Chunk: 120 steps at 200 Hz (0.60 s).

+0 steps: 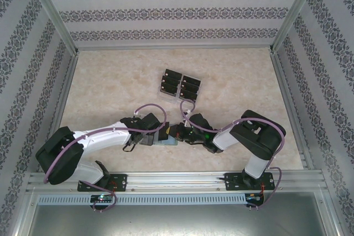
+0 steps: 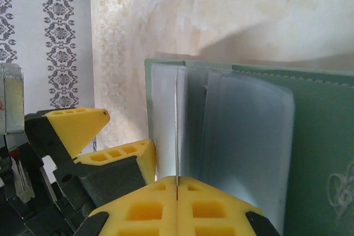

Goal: Put the credit cards into the card holder
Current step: Insert the credit card into the card slot.

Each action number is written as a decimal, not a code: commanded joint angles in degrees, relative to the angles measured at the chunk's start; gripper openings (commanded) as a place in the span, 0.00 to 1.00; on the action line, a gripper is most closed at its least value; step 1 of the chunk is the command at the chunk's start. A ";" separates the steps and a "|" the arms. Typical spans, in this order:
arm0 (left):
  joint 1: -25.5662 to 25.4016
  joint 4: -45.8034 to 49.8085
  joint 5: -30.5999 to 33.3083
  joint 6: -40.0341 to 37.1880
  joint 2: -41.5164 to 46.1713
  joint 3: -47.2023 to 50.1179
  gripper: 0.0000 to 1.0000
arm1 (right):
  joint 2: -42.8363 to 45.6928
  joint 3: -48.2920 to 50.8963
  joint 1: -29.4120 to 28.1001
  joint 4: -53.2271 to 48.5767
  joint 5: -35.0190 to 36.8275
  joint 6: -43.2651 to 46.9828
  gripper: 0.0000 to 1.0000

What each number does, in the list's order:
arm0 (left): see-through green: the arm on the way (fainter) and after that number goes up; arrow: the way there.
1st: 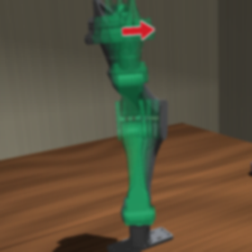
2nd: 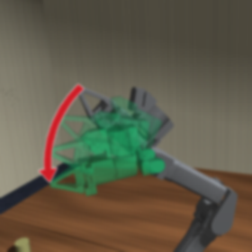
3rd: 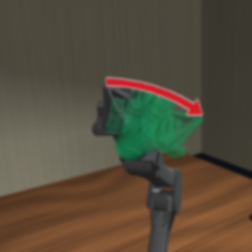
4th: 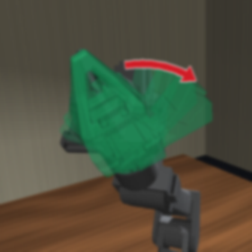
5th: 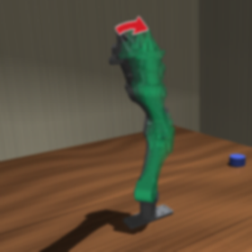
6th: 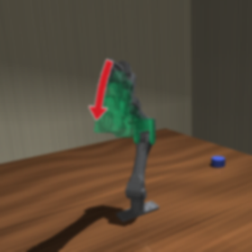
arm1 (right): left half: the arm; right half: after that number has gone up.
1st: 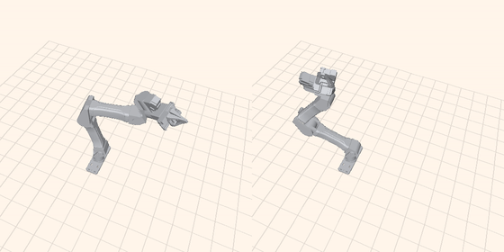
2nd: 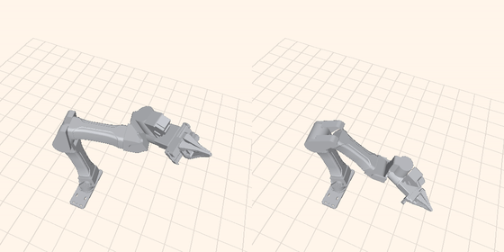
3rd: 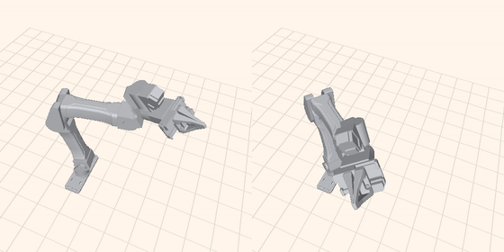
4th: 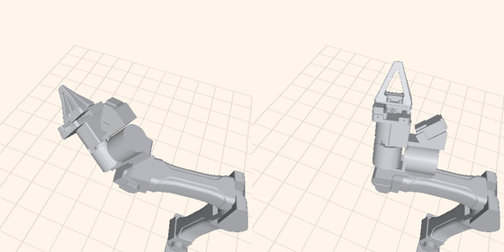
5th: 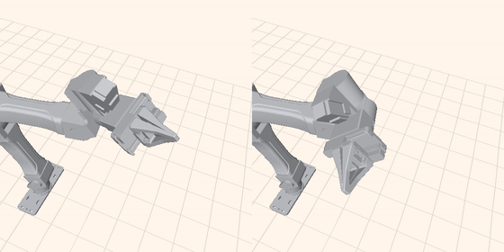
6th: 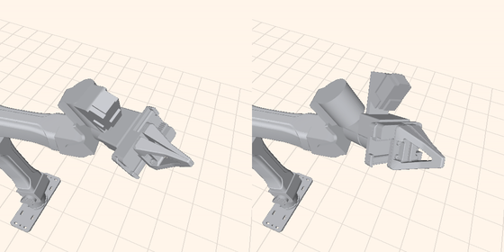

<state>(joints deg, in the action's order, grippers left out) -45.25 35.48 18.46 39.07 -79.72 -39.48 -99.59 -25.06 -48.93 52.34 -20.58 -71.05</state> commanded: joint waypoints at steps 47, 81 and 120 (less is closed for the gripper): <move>0.46 0.94 0.26 0.73 0.90 0.42 0.98 | -1.56 0.54 -0.73 3.52 0.79 -1.15 0.00; 0.49 1.07 0.26 0.72 1.00 0.41 0.98 | -3.02 1.07 -0.73 4.97 1.41 -2.87 0.00; 0.49 1.14 0.26 0.73 0.98 0.38 0.98 | -4.97 1.84 -1.04 8.10 1.86 -4.95 0.00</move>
<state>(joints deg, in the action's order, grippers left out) -45.28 35.51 18.46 39.09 -79.70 -39.48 -102.98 -24.14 -49.04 56.69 -20.16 -74.24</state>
